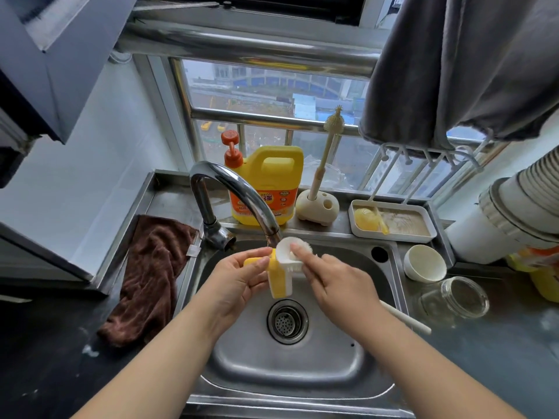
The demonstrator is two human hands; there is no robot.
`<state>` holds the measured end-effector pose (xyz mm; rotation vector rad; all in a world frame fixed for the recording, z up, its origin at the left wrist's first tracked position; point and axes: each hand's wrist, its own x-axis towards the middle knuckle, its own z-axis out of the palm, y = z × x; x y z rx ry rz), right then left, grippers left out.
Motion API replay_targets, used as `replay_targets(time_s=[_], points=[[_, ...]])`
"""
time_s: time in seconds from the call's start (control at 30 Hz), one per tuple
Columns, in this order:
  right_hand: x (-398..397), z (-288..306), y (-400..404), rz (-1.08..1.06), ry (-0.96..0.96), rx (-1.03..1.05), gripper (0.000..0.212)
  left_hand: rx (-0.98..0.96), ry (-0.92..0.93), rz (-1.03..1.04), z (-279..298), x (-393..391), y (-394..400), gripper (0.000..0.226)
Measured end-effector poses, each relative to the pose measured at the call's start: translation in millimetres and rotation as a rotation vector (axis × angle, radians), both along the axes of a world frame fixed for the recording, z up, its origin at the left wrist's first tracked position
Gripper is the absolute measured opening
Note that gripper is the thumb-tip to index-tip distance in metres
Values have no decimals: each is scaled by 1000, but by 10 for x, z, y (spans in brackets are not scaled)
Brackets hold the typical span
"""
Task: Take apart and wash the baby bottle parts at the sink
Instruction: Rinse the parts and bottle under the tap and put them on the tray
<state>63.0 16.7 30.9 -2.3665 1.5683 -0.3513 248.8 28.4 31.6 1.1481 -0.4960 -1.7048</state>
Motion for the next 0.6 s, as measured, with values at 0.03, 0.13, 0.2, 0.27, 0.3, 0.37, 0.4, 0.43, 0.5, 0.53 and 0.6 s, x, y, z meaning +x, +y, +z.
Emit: replay_targets(time_s=[0.03,0.13,0.2,0.27,0.3,0.37,0.4,0.43,0.5,0.53,0.6], points=[[9,-9,-46,-26,-46,31,44,-1,4,-1,-5,-15,7,28],[86,59,-21,10,-20,13,46,7,9,76,-15,14,-7,18],[73,26,152,98,28,-30,48,21,-5,103,-18,55,-15,19],[69,56,96,58,18,-48,45,19,-15,77,-21,47,-1,21],[47,44,-20,-5,3,6,44,15,-15,52,-23,29,10,22],[-3,63,-191,-78,4,145,43,5,-13,16,-32,3,27,27],[-3,89,-211,-76,-11,168,43,0,-12,9,-41,11,32,32],[8,111,-177,-35,-22,158,43,-4,-14,7,-53,29,34,38],[66,90,-35,63,-13,162,43,-25,-56,-20,-70,74,38,48],[97,69,-8,62,6,175,42,-43,-94,-55,-70,85,46,47],[62,19,-120,-25,17,210,41,-69,-150,-122,-71,78,74,44]])
